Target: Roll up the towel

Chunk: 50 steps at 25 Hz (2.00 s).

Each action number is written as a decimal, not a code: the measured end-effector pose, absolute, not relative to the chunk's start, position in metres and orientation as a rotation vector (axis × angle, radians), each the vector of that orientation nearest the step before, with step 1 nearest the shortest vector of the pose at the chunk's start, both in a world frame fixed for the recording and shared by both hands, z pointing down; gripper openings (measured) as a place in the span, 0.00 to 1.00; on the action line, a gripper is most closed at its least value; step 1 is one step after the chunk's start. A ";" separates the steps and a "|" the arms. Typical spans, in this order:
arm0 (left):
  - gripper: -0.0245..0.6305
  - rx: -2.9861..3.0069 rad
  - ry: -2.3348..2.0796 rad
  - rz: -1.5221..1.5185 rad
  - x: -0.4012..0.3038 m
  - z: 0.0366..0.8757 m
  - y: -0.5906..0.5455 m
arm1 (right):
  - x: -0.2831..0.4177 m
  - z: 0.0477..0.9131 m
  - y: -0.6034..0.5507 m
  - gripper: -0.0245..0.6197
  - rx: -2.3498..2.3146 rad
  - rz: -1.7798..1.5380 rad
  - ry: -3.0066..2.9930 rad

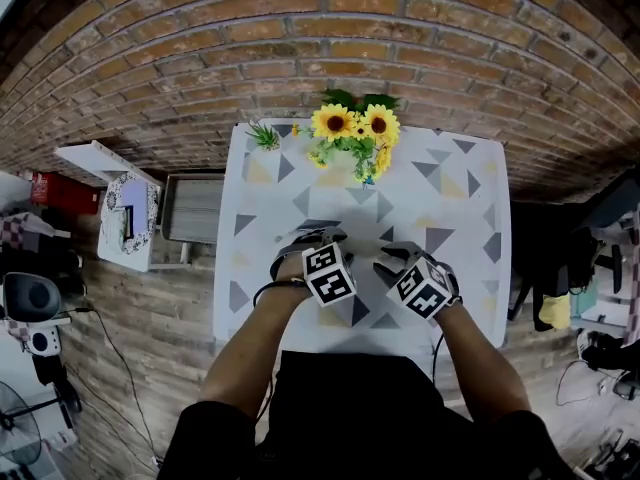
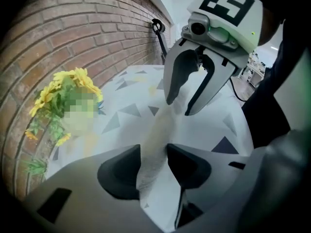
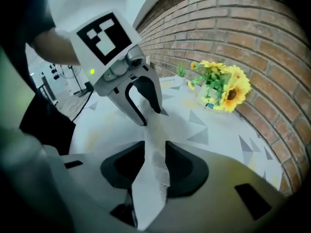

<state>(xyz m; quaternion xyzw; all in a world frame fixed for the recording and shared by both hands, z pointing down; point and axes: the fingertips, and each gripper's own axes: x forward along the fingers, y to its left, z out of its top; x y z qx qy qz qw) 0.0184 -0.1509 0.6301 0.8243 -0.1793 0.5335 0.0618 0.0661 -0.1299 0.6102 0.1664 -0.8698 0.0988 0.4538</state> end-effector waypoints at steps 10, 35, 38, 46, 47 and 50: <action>0.24 2.350 -1.240 1.084 -0.032 0.532 -0.133 | 0.092 0.541 -0.140 0.11 0.651 0.402 -2.449; 0.11 2.281 -1.500 0.344 -0.095 0.438 0.021 | 0.071 0.406 0.015 0.06 0.920 0.380 -2.629; 0.11 2.355 -1.473 0.304 -0.083 0.420 0.028 | 0.084 0.391 0.026 0.06 0.975 0.356 -2.627; 0.11 2.450 -1.492 0.294 -0.061 0.388 0.030 | 0.106 0.359 0.020 0.06 1.039 0.264 -2.702; 0.11 2.450 -1.501 0.284 -0.059 0.385 0.028 | 0.107 0.355 0.018 0.06 1.036 0.247 -2.715; 0.11 2.436 -1.523 0.256 -0.051 0.377 0.023 | 0.113 0.349 0.012 0.06 1.024 0.219 -2.753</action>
